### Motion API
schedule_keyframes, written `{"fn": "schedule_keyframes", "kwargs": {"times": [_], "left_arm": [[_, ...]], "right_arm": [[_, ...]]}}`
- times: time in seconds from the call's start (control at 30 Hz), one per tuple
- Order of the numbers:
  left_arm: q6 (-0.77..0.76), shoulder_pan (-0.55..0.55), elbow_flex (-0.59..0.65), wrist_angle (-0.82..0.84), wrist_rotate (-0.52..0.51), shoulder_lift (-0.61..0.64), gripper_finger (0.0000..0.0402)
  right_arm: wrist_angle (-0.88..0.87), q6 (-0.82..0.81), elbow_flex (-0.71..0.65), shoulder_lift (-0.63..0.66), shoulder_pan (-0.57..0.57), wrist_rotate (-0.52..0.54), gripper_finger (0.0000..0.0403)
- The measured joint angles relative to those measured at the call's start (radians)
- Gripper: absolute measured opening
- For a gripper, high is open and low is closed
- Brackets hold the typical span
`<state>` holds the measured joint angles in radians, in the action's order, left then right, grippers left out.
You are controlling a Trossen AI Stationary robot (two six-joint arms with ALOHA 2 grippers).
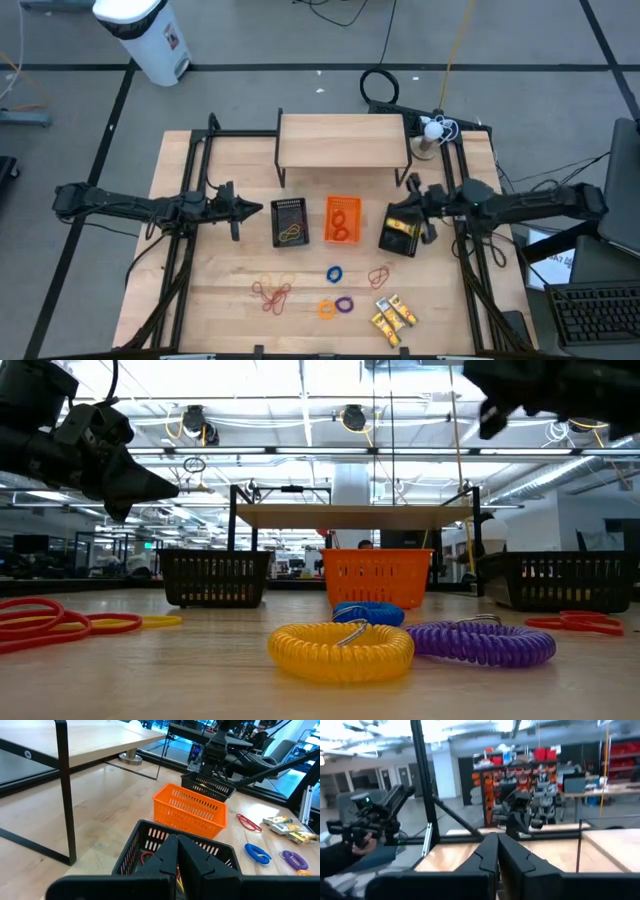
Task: Pick & Place Office Desk Supplies
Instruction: Put the crayon box into the right black bin
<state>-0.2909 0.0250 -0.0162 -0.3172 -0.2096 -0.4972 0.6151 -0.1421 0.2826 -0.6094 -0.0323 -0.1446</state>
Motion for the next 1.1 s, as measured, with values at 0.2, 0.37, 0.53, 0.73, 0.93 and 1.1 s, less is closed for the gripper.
{"fn": "schedule_keyframes", "kwargs": {"times": [0.2, 0.37, 0.53, 0.73, 0.93, 1.1], "left_arm": [[0.017, 0.0, 0.0, 0.0, 0.0, 0.0, 0.001], [0.015, 0.0, 0.0, 0.0, 0.0, 0.0, 0.001], [0.019, 0.0, 0.0, 0.0, 0.0, 0.0, 0.001], [0.023, 0.0, 0.0, 0.008, -0.001, 0.0, 0.001], [0.02, 0.0, 0.0, 0.041, -0.001, 0.0, 0.001], [0.019, 0.0, 0.0, 0.045, -0.001, 0.0, 0.001]], "right_arm": [[-0.127, -0.035, -0.069, 0.159, -0.037, 0.013, 0.0], [-0.22, -0.02, -0.081, 0.223, -0.04, 0.017, 0.0], [-0.317, 0.003, -0.086, 0.272, -0.04, 0.023, 0.0], [-0.39, 0.006, -0.086, 0.316, -0.04, 0.044, 0.0], [-0.473, 0.019, -0.086, 0.373, -0.04, 0.07, 0.0], [-0.544, 0.021, -0.086, 0.464, -0.041, 0.091, 0.0]]}}
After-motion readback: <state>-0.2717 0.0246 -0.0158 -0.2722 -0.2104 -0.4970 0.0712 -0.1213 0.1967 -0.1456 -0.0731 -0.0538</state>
